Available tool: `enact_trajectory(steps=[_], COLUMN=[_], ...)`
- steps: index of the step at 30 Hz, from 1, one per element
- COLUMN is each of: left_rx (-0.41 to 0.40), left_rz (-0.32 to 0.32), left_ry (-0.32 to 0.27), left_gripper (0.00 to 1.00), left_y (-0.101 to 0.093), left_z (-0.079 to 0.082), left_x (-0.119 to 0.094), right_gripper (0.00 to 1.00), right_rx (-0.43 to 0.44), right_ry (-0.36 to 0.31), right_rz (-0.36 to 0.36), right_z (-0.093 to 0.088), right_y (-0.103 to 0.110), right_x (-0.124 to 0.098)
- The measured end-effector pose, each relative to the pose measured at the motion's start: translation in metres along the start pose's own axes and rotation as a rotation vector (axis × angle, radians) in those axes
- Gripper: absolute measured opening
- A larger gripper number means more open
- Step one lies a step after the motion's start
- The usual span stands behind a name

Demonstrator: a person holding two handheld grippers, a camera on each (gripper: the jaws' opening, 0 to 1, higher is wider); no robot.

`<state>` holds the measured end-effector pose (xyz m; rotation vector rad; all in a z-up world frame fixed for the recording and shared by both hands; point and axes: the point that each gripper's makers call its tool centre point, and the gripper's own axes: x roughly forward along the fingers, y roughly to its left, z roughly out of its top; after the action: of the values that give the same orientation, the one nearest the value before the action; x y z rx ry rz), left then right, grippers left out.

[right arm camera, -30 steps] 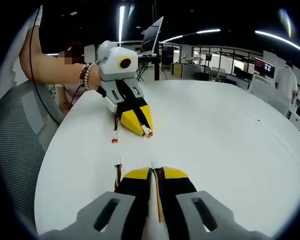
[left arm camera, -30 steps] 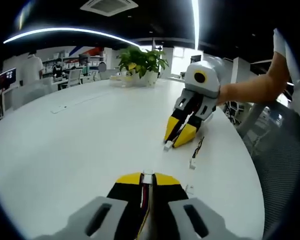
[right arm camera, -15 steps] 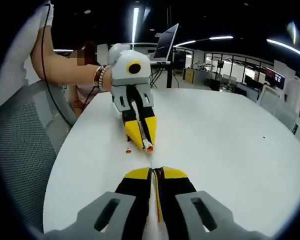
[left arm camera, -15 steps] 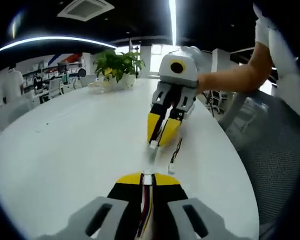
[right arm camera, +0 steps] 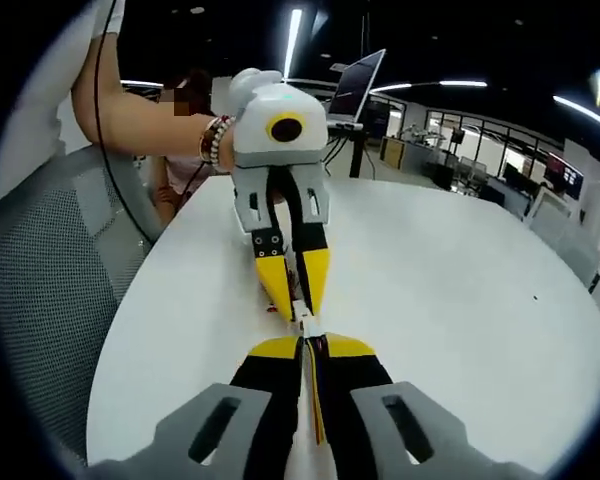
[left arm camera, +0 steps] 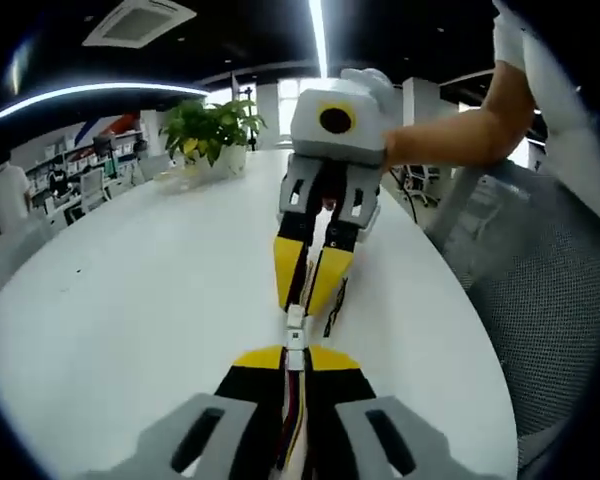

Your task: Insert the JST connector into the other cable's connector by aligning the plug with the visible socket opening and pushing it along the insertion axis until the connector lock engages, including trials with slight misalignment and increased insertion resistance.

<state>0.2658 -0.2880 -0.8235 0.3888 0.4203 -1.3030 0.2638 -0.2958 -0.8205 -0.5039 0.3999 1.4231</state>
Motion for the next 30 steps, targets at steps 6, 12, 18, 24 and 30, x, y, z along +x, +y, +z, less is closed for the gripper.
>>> enact_trajectory(steps=[6, 12, 18, 24, 30], left_rx=[0.006, 0.027, 0.073, 0.100, 0.082], left_rz=[-0.004, -0.016, -0.037, -0.040, -0.042], left_ry=[0.008, 0.024, 0.046, 0.073, 0.021], left_gripper=[0.00, 0.00, 0.00, 0.00, 0.00], left_y=[0.000, -0.002, -0.009, -0.010, -0.012], left_z=[-0.002, -0.004, -0.001, -0.004, 0.006], left_x=[0.001, 0.002, 0.006, 0.007, 0.010], right_gripper=[0.04, 0.04, 0.04, 0.04, 0.04], right_rx=[-0.002, -0.014, -0.039, -0.048, -0.048], right_ry=[0.024, 0.044, 0.064, 0.080, 0.074], right_rz=[0.006, 0.027, 0.053, 0.055, 0.059], right_z=[-0.004, -0.007, -0.006, -0.008, -0.007], right_y=[0.001, 0.006, 0.014, 0.014, 0.015], right_x=[0.001, 0.003, 0.006, 0.006, 0.006])
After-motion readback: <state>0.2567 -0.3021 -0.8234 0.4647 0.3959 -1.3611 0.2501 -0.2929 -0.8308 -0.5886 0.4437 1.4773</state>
